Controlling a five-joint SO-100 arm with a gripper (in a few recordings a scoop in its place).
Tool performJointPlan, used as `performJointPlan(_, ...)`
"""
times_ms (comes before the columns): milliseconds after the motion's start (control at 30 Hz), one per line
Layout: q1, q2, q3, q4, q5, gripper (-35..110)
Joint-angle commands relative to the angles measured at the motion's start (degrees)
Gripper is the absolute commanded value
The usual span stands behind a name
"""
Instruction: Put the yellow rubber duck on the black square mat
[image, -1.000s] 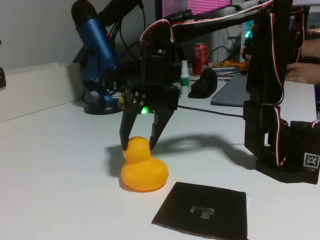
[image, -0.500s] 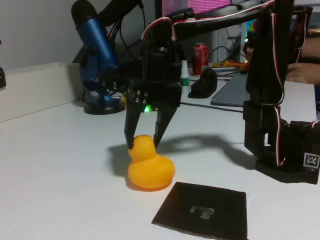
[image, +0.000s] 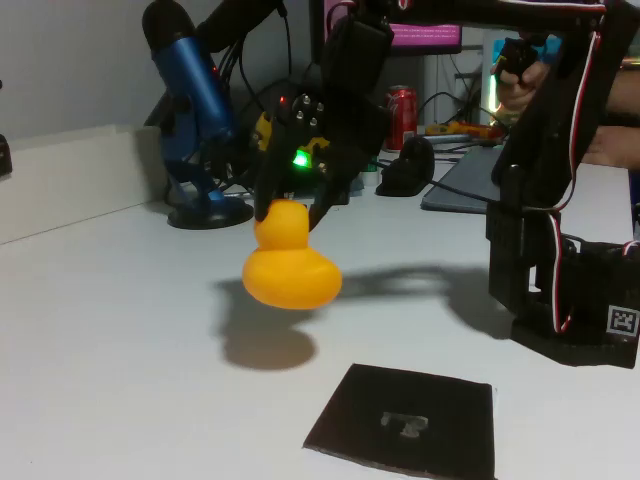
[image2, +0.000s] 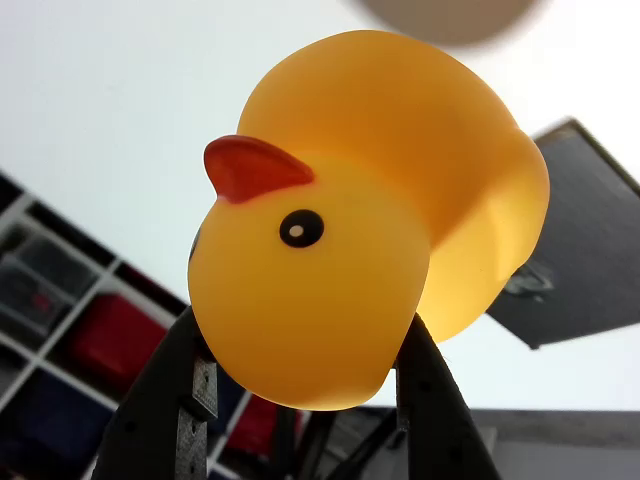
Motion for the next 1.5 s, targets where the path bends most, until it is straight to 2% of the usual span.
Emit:
performJointPlan(0,-0.53,3.08,-0.79,0.79,-0.62,11)
performJointPlan(200,-2.9,2.9,-0.18,0.88,-0.53,11)
performJointPlan(467,-13.71,2.29,0.44,1.05,-0.18,11)
performJointPlan(1467,-27.69,2.2,11.78,1.23,-0.79,11)
